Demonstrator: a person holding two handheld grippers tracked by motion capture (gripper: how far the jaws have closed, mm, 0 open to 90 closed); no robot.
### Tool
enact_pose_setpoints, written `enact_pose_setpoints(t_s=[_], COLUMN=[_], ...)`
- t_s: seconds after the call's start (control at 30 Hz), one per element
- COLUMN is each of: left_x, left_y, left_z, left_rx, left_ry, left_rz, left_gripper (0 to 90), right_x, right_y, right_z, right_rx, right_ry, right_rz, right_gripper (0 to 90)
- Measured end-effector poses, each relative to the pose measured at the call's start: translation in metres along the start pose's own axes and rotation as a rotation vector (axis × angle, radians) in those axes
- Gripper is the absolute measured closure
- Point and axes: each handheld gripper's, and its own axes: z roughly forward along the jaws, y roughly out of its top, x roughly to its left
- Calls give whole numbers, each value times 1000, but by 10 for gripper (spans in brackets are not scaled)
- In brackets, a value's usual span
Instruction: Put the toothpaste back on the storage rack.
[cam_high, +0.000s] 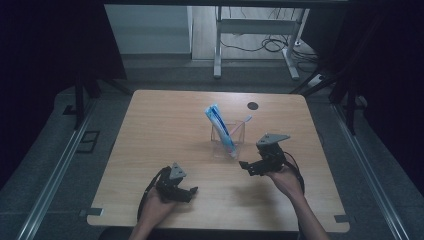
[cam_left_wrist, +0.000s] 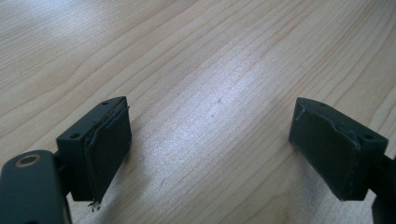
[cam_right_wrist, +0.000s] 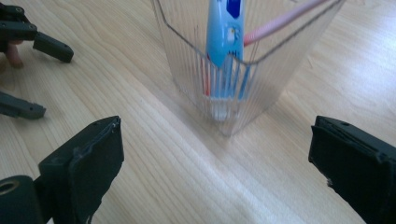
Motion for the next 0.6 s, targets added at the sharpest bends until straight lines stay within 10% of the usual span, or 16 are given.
enact_pose_setpoints(t_s=[0.6], left_x=[0], left_y=[0], left_z=[0], left_rx=[-1], left_ry=[0], left_rz=[-2], left_gripper=[130], right_x=[-5], right_y=[-36], right_z=[-12], right_rx=[5], right_ry=[-30], right_rz=[39], right_gripper=[25])
